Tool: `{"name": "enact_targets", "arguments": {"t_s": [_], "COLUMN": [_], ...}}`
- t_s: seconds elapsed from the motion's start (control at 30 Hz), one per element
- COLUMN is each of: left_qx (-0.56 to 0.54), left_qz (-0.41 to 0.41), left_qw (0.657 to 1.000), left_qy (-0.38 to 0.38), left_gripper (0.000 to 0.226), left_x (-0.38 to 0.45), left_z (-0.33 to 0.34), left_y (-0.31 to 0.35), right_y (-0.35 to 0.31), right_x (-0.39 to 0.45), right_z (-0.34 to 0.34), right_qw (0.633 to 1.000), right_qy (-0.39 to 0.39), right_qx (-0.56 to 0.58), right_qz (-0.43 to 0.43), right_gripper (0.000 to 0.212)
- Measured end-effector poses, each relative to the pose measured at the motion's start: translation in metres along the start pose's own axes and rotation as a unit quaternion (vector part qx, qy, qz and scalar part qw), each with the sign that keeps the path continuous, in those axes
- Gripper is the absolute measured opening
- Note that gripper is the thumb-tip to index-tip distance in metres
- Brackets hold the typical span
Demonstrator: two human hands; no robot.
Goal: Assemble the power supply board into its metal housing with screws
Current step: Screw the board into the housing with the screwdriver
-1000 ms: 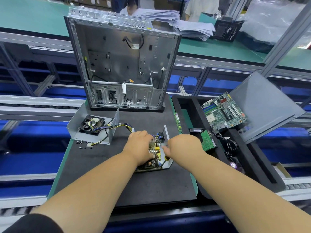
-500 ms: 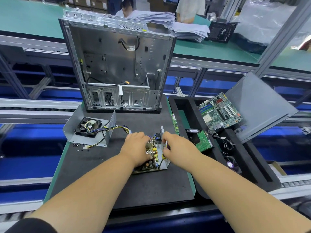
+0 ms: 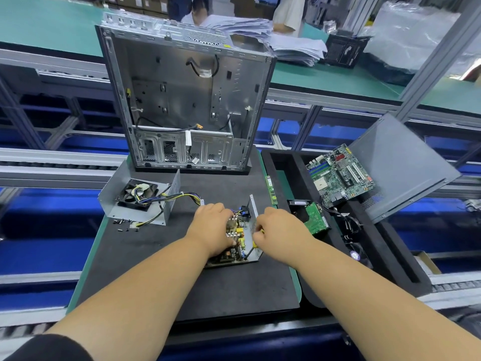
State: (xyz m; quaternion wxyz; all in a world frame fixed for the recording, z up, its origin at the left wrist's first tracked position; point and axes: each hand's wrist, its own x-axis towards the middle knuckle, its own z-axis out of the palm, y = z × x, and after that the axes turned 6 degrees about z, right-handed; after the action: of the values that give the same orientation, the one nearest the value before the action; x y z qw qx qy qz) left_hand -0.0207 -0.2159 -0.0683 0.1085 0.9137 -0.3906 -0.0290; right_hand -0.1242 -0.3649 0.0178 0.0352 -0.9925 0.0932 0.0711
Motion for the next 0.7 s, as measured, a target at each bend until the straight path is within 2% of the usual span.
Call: {"name": "enact_targets", "arguments": {"t_s": [0.17, 0.4, 0.5, 0.6, 0.7], "left_qx": [-0.001, -0.007, -0.007, -0.006, -0.002], "left_qz": [0.001, 0.000, 0.000, 0.001, 0.001], "left_qw": [1.000, 1.000, 1.000, 1.000, 1.000], "left_qy": [0.000, 0.005, 0.005, 0.003, 0.003], "left_gripper": [0.067, 0.067, 0.068, 0.068, 0.068], "left_x": [0.000, -0.001, 0.000, 0.000, 0.000], "left_z": [0.001, 0.001, 0.001, 0.001, 0.001], "left_y": [0.000, 0.000, 0.000, 0.000, -0.001], "right_y": [0.003, -0.003, -0.003, 0.001, 0.001], "right_x": [-0.001, -0.001, -0.002, 0.001, 0.001], "right_z": [-0.008, -0.008, -0.012, -0.017, -0.017], "right_qw": [0.999, 0.998, 0.996, 0.993, 0.994], "right_qy": [-0.023, -0.028, -0.064, -0.100, -0.094], "right_qx": [0.039, -0.025, -0.017, -0.030, -0.043], "right_qz": [-0.012, -0.046, -0.056, -0.051, -0.037], "right_gripper": [0.041, 0.020, 0.019, 0.008, 0.011]}}
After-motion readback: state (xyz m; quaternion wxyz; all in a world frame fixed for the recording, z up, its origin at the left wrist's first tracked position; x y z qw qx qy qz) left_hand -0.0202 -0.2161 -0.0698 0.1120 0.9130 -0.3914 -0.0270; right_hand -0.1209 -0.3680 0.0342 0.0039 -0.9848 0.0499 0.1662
